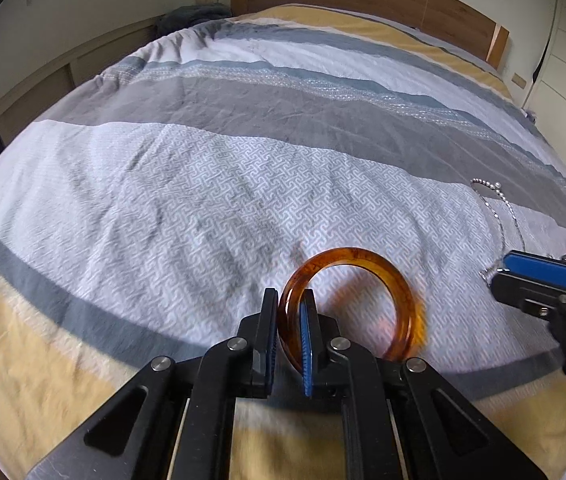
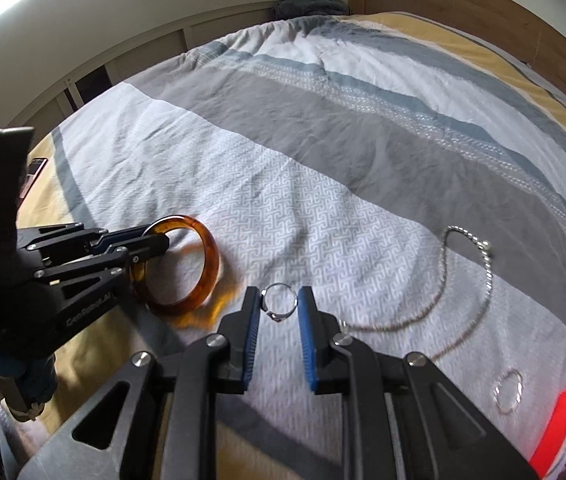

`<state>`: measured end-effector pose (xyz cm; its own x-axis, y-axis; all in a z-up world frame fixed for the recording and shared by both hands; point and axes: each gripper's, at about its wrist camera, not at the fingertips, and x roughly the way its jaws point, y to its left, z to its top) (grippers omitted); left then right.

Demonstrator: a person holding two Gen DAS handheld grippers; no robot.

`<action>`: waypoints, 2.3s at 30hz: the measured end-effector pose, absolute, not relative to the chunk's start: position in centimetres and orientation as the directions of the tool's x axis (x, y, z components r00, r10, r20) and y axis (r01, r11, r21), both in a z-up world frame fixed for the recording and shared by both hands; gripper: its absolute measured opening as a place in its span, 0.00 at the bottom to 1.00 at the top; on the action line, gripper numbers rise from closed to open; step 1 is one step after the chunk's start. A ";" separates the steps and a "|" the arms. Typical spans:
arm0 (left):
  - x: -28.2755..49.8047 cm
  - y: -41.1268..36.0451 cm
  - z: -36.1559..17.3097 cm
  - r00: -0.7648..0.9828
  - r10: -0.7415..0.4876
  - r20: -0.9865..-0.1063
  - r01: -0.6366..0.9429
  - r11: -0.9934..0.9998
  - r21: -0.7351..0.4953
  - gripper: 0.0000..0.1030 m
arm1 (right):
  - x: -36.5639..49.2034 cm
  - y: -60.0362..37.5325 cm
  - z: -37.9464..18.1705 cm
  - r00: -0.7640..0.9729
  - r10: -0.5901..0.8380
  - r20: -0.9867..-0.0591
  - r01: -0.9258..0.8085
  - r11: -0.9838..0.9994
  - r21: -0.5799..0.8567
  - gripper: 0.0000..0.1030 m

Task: Organize jewelry
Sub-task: 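Carry the amber bangle and silver ring into the red box and release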

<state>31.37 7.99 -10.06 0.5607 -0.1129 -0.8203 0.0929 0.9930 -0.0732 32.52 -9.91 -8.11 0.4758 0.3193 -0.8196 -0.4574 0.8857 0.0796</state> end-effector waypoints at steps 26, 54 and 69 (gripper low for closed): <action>19.8 1.7 0.6 0.653 -0.123 -0.747 0.182 0.983 -0.003 0.10 | 17.4 -22.2 2.8 0.632 0.242 -0.736 -0.327 0.944 0.029 0.17; 17.6 -22.5 0.3 0.542 -0.332 -0.772 0.502 0.865 -0.019 0.10 | 11.3 -43.6 -0.4 0.662 0.082 -0.745 -0.010 0.995 0.101 0.17; 20.7 -33.4 -4.8 0.462 -0.329 -0.824 0.598 0.801 0.016 0.10 | 15.9 -49.8 -6.0 0.605 0.092 -0.791 0.034 0.989 0.141 0.17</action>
<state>20.66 -33.36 -4.83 0.4623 -0.3286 -0.8236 0.5983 0.8011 0.0162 15.85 -49.82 -5.98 0.6048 0.0920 -0.7910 0.0344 0.9894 0.1413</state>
